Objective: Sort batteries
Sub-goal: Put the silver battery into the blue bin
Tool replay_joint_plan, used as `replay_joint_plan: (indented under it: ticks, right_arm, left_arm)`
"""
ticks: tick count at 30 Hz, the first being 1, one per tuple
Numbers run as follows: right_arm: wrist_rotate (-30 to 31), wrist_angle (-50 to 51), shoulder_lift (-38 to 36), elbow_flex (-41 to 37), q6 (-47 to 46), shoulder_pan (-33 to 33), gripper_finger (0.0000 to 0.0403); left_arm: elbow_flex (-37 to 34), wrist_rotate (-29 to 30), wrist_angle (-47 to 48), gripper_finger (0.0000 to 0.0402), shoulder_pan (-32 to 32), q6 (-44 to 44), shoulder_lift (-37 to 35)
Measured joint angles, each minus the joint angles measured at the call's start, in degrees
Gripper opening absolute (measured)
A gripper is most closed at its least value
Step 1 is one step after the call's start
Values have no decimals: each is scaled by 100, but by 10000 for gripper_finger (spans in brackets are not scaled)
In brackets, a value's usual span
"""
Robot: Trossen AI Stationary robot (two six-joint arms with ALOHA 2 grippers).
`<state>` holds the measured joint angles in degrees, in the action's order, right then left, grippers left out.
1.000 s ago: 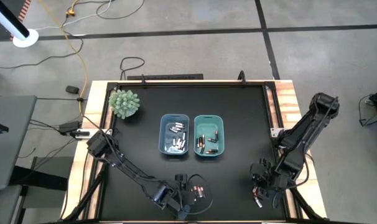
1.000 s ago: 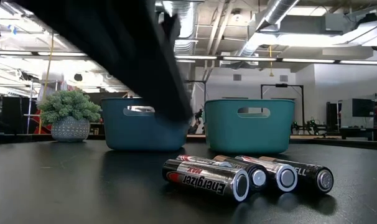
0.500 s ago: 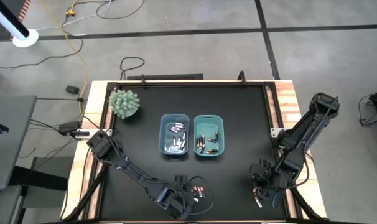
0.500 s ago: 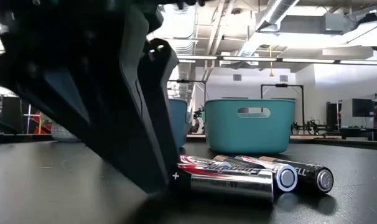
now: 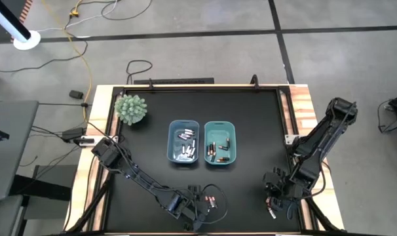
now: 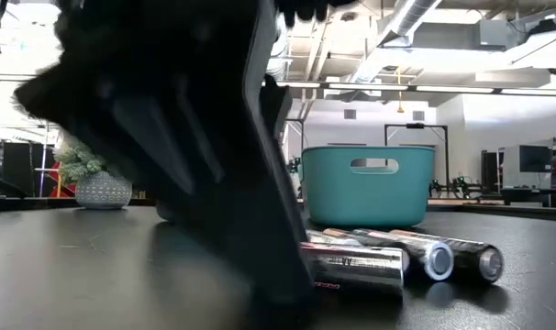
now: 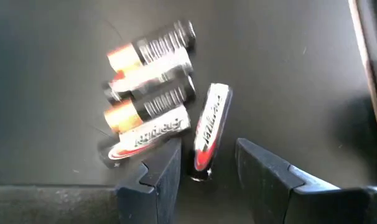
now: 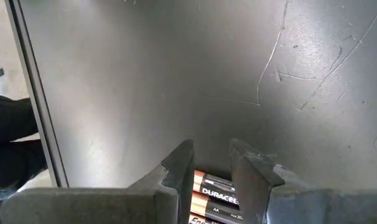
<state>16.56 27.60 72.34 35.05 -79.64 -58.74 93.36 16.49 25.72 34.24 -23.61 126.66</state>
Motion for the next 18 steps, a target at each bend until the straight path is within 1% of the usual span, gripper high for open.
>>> replay_joint_plan:
  ticks: [3,12,15,18]
  right_arm:
    - [0,2,0,0,0,0,118]
    - [0,-21,-2,0,0,0,118]
    - [0,-25,-2,0,2,0,118]
    - [0,-27,-2,0,3,0,118]
  left_arm:
    - [7,-223,-267,148,-2,-66,136]
    - [24,-91,-324,147,28,-307,300]
    - [22,-59,-294,134,33,-319,311]
    - [17,-76,-286,110,33,-322,317]
